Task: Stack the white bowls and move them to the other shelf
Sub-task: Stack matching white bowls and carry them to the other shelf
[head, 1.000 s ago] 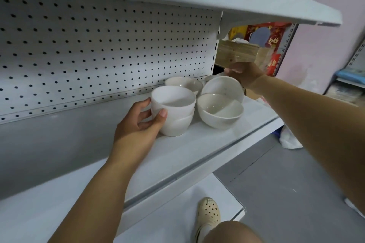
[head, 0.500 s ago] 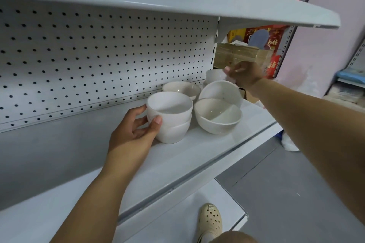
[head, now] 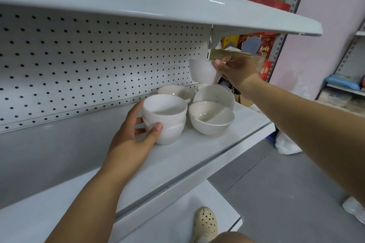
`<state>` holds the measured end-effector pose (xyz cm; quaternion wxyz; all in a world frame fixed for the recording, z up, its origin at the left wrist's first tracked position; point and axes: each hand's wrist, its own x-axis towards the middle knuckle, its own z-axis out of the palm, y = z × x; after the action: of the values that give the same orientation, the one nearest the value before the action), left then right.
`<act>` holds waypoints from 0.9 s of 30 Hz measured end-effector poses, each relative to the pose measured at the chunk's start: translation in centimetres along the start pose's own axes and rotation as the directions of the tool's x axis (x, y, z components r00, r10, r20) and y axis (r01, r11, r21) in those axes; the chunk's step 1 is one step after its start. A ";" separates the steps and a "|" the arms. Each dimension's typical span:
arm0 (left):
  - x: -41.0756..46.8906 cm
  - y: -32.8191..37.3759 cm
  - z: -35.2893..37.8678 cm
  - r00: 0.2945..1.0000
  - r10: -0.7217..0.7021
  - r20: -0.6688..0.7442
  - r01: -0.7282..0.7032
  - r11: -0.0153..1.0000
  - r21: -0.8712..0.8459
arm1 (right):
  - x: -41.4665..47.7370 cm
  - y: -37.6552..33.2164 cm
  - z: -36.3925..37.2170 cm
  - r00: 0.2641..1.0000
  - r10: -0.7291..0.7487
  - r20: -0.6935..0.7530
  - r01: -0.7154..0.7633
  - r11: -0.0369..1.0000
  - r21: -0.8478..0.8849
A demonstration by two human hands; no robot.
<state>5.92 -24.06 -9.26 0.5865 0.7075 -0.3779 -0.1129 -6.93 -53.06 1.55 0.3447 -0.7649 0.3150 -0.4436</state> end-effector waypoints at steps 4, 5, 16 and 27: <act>0.1 -0.3 0.0 1.000 0.011 0.010 -0.011 1.000 -0.013 | -2.7 -1.6 0.6 0.998 -0.038 0.046 0.027 0.975 0.219; 0.1 -0.4 0.0 1.000 0.012 0.012 -0.012 1.000 -0.014 | -3.6 -2.0 0.8 0.996 -0.058 0.068 0.038 0.964 0.264; 0.7 -1.3 -0.2 0.999 0.029 0.031 -0.028 0.998 -0.051 | -11.4 -4.7 5.3 0.976 -0.124 0.179 0.018 0.865 0.501; 1.1 -1.9 0.0 0.999 0.034 0.023 -0.033 0.997 -0.073 | -13.0 -3.7 5.8 0.975 -0.071 0.212 -0.034 0.891 0.454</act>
<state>7.39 -24.73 -10.68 0.6090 0.6777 -0.3925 -0.1254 -6.38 -39.34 -3.61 0.5427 -0.7108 0.1546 -0.4199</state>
